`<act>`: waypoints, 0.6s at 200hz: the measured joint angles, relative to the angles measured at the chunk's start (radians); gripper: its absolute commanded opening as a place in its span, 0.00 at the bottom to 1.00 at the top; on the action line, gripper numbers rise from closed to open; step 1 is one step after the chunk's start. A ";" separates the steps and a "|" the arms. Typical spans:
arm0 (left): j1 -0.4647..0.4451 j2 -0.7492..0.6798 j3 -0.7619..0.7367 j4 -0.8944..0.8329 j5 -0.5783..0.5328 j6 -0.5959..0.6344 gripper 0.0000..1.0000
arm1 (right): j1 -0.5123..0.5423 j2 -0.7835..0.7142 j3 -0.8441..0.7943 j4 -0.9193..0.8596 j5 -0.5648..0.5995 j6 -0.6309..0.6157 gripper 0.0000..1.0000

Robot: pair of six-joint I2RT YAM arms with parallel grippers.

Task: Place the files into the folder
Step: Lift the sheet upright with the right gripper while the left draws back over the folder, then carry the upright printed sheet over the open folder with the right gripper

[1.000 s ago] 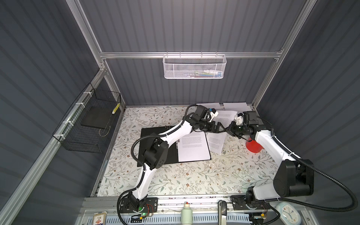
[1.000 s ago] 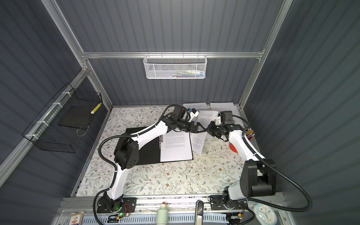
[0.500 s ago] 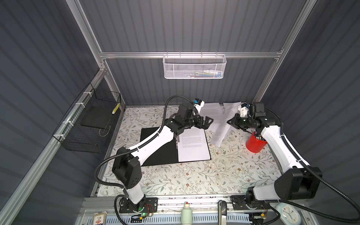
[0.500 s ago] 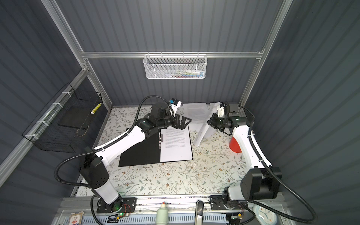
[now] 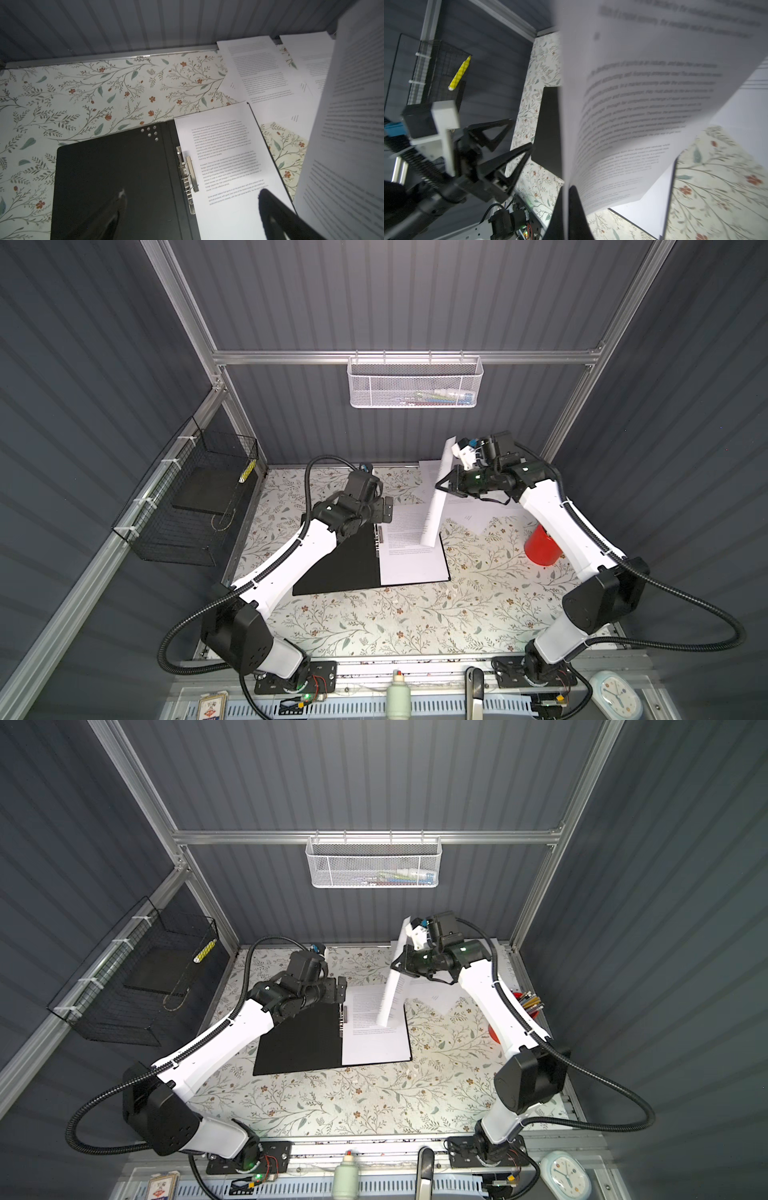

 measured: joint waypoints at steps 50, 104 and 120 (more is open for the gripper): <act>0.000 -0.010 -0.012 -0.042 -0.017 0.029 1.00 | -0.016 0.015 -0.046 0.073 -0.212 0.011 0.00; 0.005 -0.040 -0.002 -0.092 -0.051 0.053 1.00 | -0.139 0.148 -0.156 -0.026 -0.194 -0.179 0.00; 0.005 -0.040 -0.002 -0.108 -0.052 0.052 1.00 | -0.146 0.238 -0.156 -0.060 -0.148 -0.238 0.00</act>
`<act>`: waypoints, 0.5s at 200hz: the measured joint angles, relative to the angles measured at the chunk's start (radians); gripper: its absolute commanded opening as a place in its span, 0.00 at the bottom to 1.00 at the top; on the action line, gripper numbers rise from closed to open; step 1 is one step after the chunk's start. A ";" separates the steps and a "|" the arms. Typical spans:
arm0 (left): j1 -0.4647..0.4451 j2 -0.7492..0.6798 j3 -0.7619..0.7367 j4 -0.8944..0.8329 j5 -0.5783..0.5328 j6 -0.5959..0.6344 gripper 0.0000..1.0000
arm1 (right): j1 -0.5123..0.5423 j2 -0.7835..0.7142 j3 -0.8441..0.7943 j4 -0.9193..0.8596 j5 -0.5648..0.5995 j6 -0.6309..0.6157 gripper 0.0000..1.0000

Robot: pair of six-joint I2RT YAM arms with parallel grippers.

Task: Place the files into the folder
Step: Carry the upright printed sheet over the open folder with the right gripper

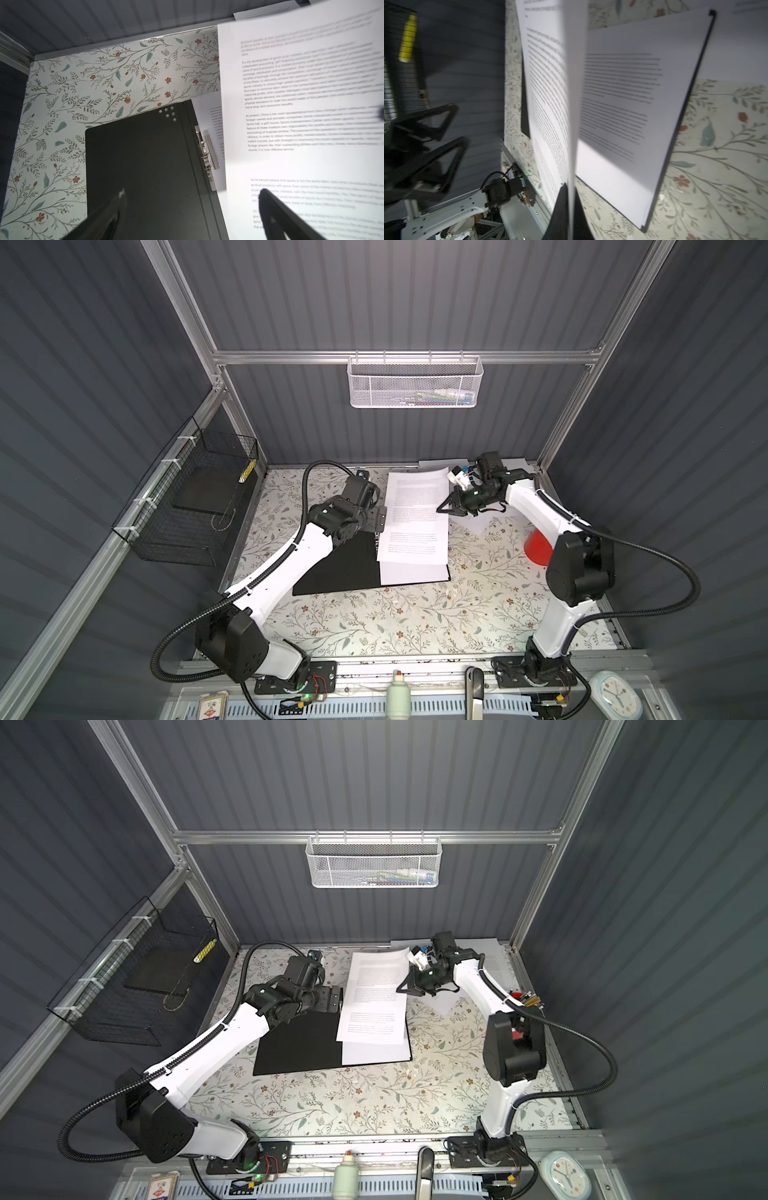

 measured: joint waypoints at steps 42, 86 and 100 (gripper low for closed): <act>0.000 -0.004 -0.001 -0.035 -0.006 -0.003 1.00 | 0.013 0.146 0.009 -0.076 0.112 -0.121 0.00; 0.000 -0.027 -0.009 -0.045 -0.013 -0.003 1.00 | 0.021 0.148 0.075 -0.111 0.148 -0.193 0.00; 0.000 -0.027 -0.009 -0.046 -0.013 -0.003 1.00 | 0.024 0.148 0.085 -0.114 0.155 -0.203 0.00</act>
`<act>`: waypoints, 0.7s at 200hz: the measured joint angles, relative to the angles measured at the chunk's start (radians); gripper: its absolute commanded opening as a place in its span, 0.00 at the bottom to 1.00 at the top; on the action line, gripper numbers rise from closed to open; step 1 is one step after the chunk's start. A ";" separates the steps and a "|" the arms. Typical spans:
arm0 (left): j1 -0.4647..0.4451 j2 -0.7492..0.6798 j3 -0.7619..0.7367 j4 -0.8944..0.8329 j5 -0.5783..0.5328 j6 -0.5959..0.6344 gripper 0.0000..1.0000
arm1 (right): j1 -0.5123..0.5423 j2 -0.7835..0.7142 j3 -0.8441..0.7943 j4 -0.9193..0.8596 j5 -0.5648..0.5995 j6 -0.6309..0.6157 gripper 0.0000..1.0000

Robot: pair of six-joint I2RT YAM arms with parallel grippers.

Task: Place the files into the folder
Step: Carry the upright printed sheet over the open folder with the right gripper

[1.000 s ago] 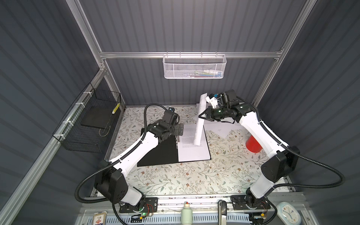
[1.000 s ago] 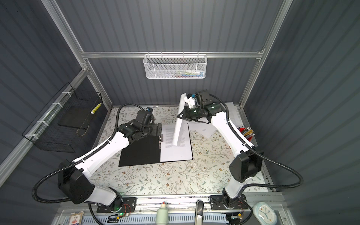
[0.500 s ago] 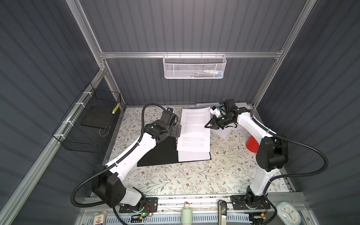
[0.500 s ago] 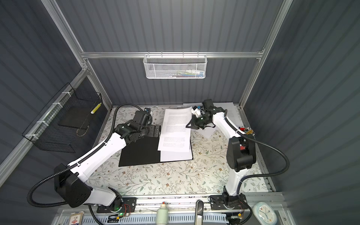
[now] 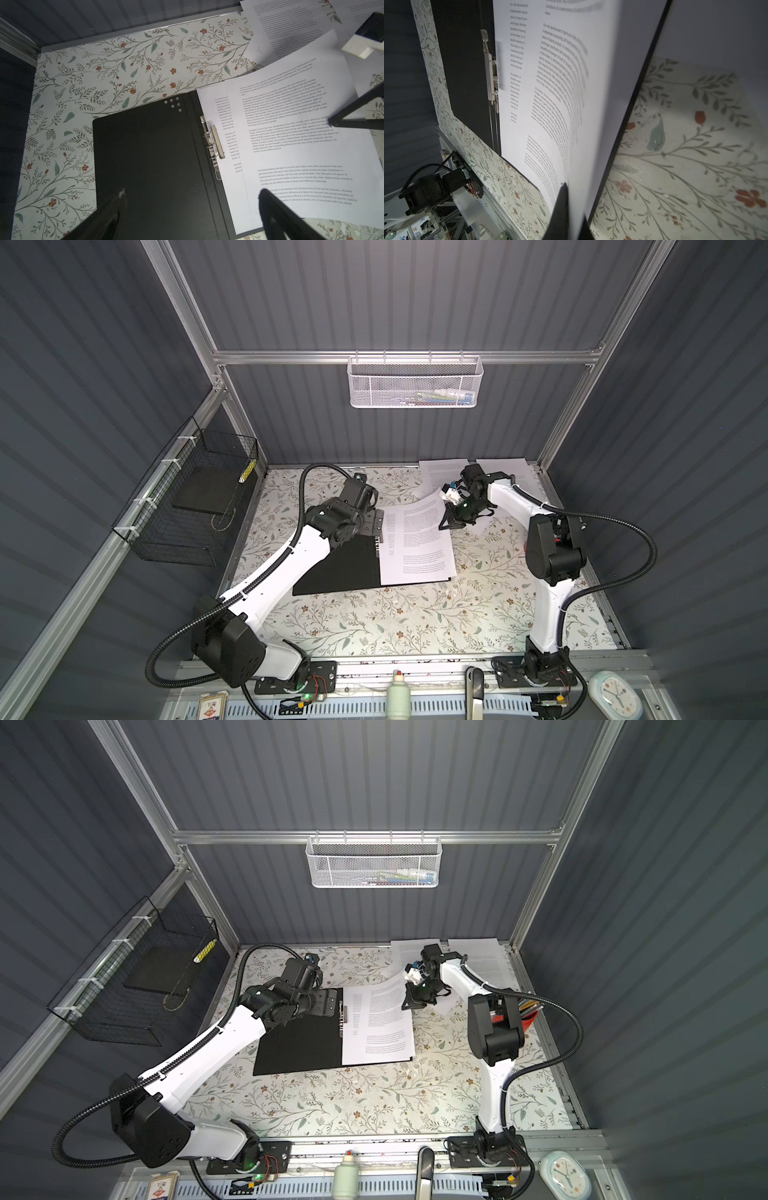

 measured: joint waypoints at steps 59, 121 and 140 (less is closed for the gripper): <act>0.000 0.019 -0.002 -0.001 0.008 -0.004 1.00 | 0.031 0.052 0.047 -0.007 0.004 -0.006 0.00; 0.000 0.026 -0.002 -0.008 0.010 -0.011 1.00 | 0.068 0.123 0.171 -0.034 0.003 -0.009 0.00; 0.000 0.030 -0.002 -0.008 0.010 -0.012 1.00 | 0.079 0.125 0.173 -0.041 0.002 -0.013 0.00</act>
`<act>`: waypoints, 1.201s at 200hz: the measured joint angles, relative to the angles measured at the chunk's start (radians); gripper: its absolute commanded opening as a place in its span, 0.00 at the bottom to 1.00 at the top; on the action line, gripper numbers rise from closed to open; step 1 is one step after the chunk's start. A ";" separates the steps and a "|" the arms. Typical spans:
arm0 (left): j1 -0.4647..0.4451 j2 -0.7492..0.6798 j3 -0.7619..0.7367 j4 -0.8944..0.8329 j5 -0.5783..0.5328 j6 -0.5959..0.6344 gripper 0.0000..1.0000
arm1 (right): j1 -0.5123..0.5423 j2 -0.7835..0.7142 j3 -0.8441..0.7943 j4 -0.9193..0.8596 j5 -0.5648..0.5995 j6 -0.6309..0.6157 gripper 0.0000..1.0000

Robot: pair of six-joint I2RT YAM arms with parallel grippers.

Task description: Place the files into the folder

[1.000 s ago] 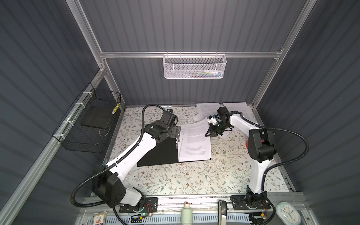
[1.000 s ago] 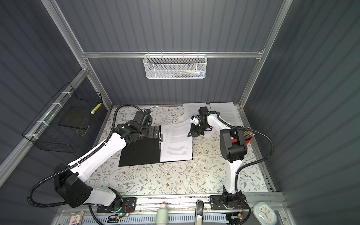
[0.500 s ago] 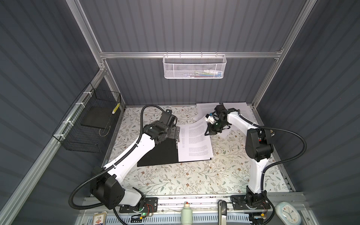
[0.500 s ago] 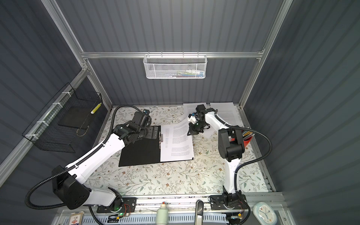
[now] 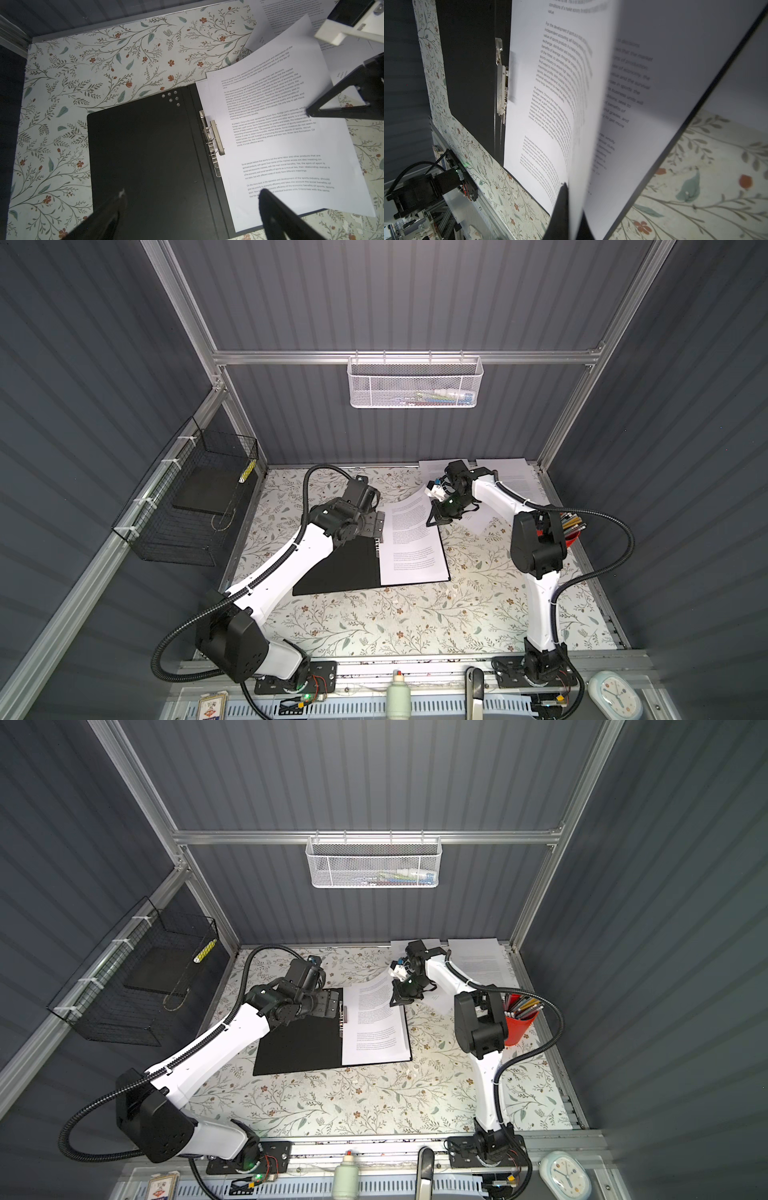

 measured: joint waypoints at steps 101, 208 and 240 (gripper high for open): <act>0.002 0.010 -0.011 0.000 0.008 -0.007 1.00 | 0.015 0.022 0.019 -0.026 -0.002 -0.009 0.01; 0.002 0.021 -0.013 0.000 0.016 -0.012 1.00 | 0.024 0.064 0.036 -0.033 -0.006 -0.007 0.09; 0.006 0.027 -0.014 0.000 0.024 -0.017 1.00 | 0.024 0.064 0.036 -0.029 -0.006 0.006 0.26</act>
